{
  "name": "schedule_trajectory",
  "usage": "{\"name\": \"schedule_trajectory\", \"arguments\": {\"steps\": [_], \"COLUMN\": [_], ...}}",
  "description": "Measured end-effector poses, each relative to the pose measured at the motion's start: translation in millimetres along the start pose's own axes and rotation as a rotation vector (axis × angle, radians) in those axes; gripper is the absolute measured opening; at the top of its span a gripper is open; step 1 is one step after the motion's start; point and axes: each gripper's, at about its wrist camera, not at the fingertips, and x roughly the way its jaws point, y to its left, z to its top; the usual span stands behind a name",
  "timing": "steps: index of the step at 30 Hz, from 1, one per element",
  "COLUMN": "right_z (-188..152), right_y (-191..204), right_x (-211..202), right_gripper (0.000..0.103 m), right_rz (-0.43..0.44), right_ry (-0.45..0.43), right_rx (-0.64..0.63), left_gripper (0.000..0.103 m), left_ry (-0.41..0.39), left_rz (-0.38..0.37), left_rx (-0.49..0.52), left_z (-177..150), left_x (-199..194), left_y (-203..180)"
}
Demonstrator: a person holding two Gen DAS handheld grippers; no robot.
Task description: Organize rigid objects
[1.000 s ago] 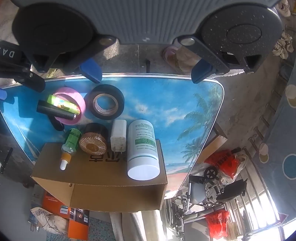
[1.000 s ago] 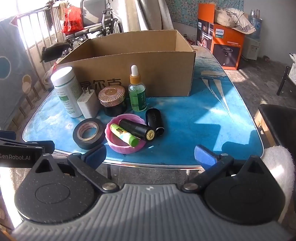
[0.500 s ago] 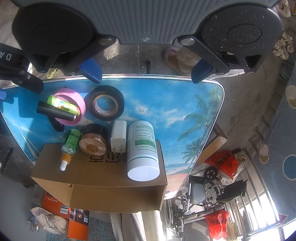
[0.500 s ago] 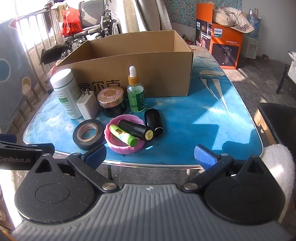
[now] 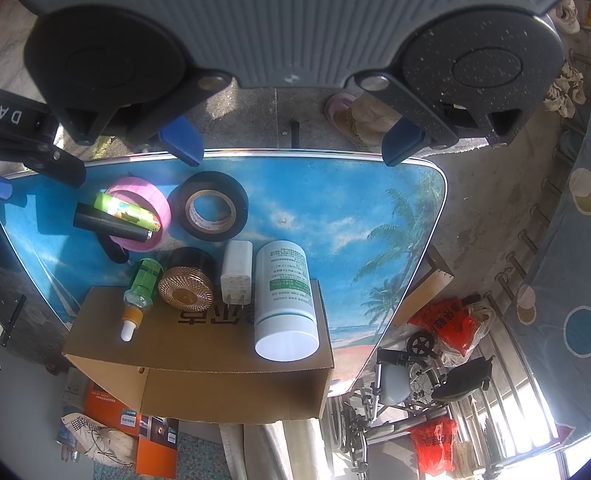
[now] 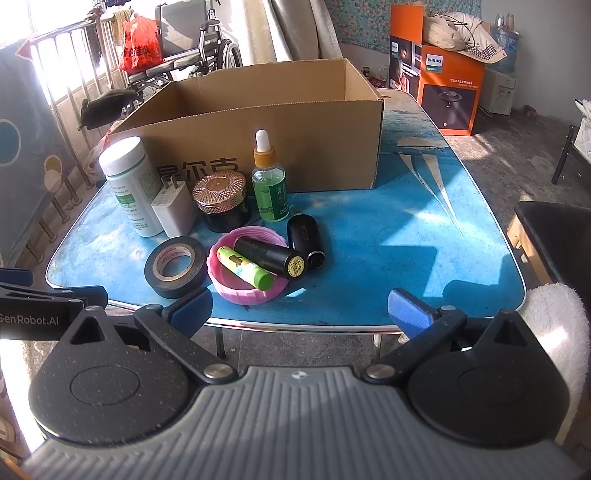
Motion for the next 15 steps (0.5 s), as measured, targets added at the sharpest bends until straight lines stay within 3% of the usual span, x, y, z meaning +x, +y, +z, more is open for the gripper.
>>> {"name": "schedule_trajectory", "arguments": {"steps": [15], "right_z": [-0.7], "right_y": [0.5], "right_x": [0.0], "right_gripper": [0.102], "right_rz": [0.001], "right_ry": [-0.004], "right_rx": [-0.003], "left_gripper": [0.103], "left_ry": [0.007], "left_rz": [0.002], "left_rx": [-0.001], "left_z": [0.1], "left_x": [0.1], "left_y": [1.9]}}
